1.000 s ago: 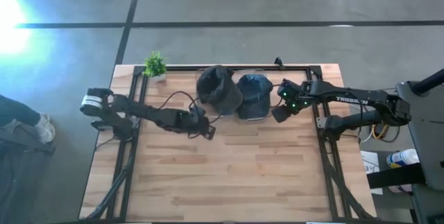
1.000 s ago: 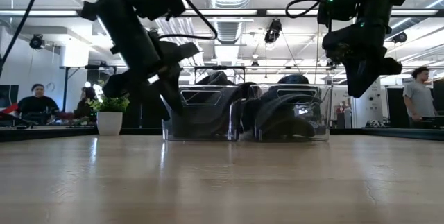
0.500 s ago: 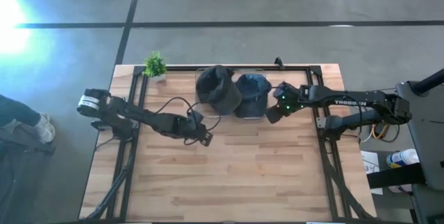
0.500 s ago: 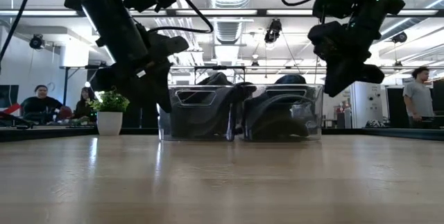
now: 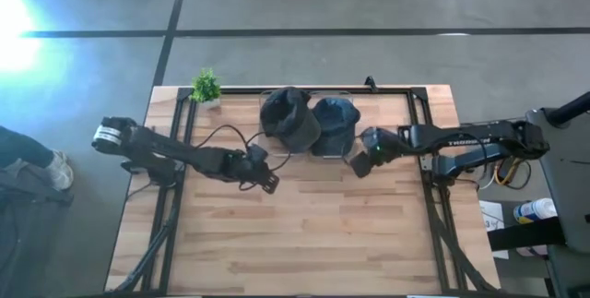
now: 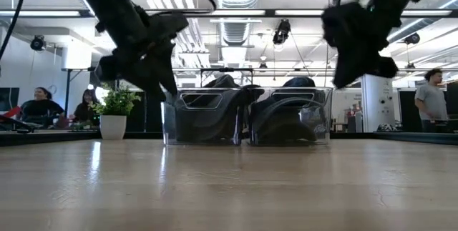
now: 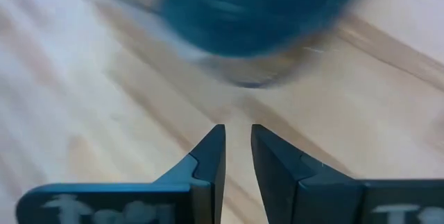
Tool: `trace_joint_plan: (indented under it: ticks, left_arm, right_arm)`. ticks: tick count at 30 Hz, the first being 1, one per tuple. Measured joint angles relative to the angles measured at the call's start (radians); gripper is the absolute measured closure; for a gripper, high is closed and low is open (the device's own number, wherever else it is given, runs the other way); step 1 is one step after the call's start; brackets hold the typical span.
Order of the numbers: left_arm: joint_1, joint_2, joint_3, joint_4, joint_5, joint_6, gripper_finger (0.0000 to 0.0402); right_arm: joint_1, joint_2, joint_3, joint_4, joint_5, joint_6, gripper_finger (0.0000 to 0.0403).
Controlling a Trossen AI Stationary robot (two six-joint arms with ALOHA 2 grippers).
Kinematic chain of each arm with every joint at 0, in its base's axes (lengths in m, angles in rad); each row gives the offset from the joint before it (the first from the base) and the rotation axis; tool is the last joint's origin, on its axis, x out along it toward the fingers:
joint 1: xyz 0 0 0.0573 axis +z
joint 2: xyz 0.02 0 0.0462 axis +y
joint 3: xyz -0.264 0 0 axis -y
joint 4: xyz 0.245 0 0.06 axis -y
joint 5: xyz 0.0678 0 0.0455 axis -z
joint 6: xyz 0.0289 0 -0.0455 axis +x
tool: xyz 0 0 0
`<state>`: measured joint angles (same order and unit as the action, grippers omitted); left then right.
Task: Pick & Place hat
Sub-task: Return to Home Position
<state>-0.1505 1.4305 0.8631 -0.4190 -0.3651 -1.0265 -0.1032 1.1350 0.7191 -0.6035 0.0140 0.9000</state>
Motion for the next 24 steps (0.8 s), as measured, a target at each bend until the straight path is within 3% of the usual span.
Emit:
trace_joint_plan:
  ticks: [4,8,13,17,24]
  left_arm:
    - [-0.001,-0.056,0.000,0.010,0.000,0.037,0.0261]
    - [-0.002,-0.112,0.000,0.048,0.001,0.098,0.0262]
    - [-0.002,-0.174,0.000,0.067,0.005,0.139,0.0261]
    - [-0.003,-0.211,0.000,0.068,0.005,0.170,0.0262]
    - [-0.004,-0.240,0.000,0.069,0.034,0.186,0.0262]
  right_arm:
    - [0.169,-0.003,0.024,0.145,0.127,-0.019,0.0335]
    - [0.337,-0.003,0.062,0.305,0.336,-0.136,0.0335]
    - [0.447,-0.003,0.173,0.222,0.563,-0.065,0.0335]
    - [0.483,-0.003,0.254,0.217,0.574,-0.041,0.0335]
    - [0.576,-0.001,0.379,0.219,0.598,-0.195,0.0335]
